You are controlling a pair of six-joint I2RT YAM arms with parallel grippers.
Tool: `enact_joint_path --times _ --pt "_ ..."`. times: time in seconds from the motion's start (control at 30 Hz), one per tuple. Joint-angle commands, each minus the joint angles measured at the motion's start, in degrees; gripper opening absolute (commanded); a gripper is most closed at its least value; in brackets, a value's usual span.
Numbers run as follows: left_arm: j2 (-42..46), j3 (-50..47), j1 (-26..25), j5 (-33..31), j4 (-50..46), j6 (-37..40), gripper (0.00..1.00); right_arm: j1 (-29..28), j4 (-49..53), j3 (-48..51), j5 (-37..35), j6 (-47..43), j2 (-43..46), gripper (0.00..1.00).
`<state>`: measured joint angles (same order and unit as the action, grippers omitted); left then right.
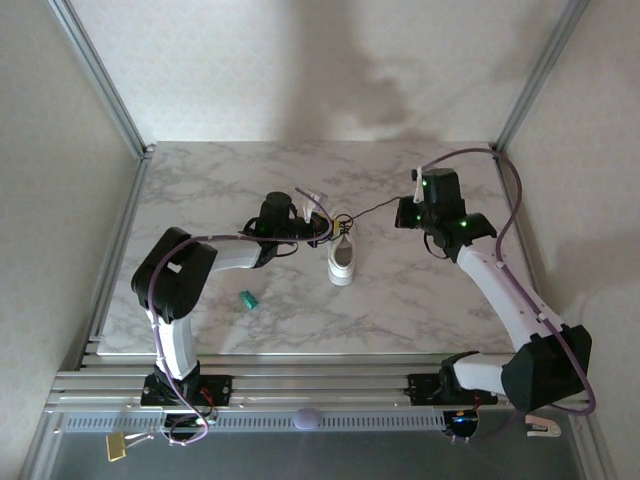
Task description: Tie the shoes
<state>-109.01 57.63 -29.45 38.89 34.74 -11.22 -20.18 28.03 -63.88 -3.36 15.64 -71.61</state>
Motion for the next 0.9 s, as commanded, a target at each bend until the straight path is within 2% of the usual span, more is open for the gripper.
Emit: enact_joint_path --times 0.0,0.33,0.47,0.63,0.87 --pt "2.4 0.0 -0.5 -1.2 2.5 -2.3 0.00 -1.9 5.7 2.8 -4.7 2.9 3.1 0.00" --pt "1.8 0.2 -0.4 -2.2 3.8 -7.1 0.00 -13.1 7.8 9.9 0.2 5.6 15.3 0.00" --pt "1.5 0.4 -0.4 -2.7 4.5 -8.8 0.00 -18.4 5.1 12.0 6.1 4.1 17.9 0.00" --pt "1.7 0.5 -0.5 -3.5 4.6 -10.8 0.00 -24.3 2.3 12.1 12.3 0.1 14.3 0.00" --pt "1.4 0.6 -0.4 -3.1 5.1 -13.1 0.00 -32.8 -7.3 10.6 13.2 -4.6 4.7 0.00"
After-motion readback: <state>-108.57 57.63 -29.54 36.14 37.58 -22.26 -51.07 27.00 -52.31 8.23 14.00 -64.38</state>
